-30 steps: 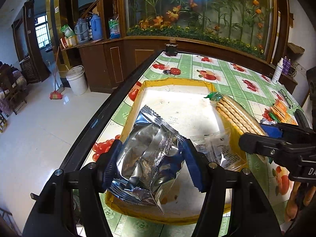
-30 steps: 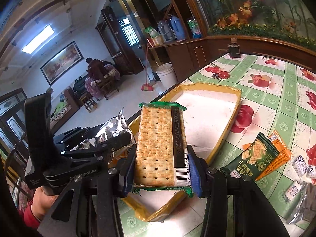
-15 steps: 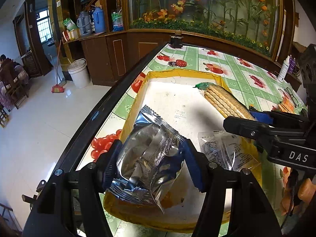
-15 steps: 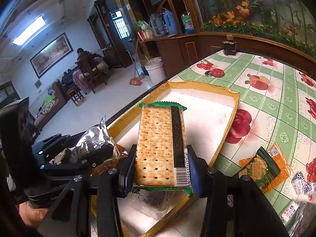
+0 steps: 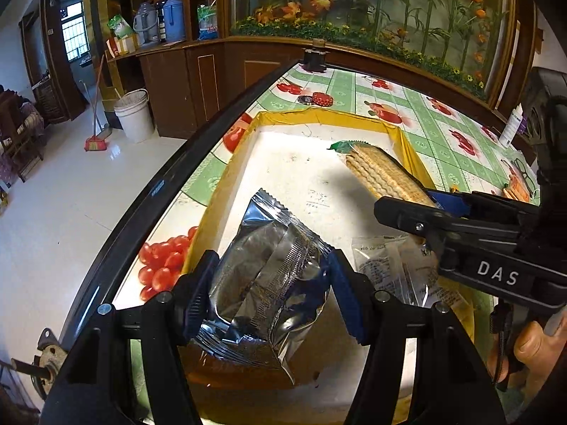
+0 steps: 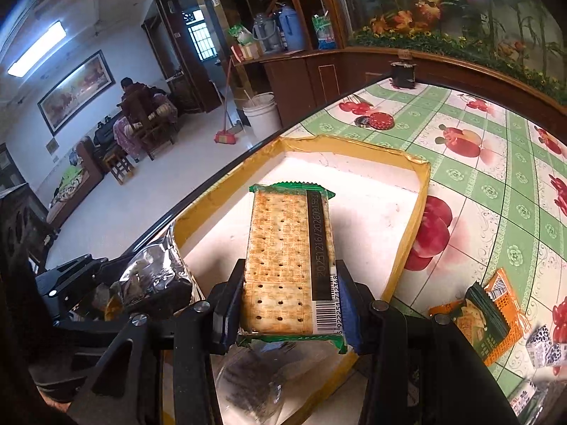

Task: Organize snacks
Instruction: 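Carry the foil bag and cracker pack into the foam box and release both, then grasp the small silver foil pack with the left gripper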

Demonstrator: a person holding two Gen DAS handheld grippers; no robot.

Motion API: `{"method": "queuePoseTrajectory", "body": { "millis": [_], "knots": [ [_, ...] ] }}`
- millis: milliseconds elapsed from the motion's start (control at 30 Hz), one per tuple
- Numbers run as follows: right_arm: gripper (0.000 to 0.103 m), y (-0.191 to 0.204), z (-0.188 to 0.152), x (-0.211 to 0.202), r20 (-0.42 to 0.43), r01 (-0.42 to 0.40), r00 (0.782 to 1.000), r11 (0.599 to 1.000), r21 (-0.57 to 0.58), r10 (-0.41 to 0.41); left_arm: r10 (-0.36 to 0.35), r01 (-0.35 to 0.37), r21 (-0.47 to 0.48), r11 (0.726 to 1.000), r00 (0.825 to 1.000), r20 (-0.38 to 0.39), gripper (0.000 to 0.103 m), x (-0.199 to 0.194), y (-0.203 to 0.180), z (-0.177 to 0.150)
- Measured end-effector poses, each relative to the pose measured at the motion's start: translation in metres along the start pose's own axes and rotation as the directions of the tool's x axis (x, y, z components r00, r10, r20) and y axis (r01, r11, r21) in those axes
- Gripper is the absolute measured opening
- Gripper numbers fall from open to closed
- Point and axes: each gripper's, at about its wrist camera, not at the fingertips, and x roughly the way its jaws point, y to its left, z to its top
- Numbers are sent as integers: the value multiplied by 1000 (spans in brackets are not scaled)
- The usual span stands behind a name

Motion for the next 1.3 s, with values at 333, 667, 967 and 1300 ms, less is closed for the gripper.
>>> {"method": "queuePoseTrajectory", "body": {
  "millis": [333, 667, 967, 1300],
  "knots": [
    [65, -17, -7, -35, 73, 24, 997, 999, 41, -26, 23, -23, -20, 1000, 1000, -21, 77, 6, 0, 3],
    [76, -92, -69, -124, 134, 161, 973, 970, 182, -186, -115, 115, 3, 993, 992, 51, 78, -33, -35, 8],
    [82, -142, -122, -183, 133, 273, 938, 920, 281, -319, -201, 194, 170, 966, 979, 25, 81, -39, -122, 7],
    [83, -161, -156, -217, 155, 278, 926, 900, 337, -344, -240, 232, 289, 929, 971, -10, 81, -49, -181, -11]
  ]
}}
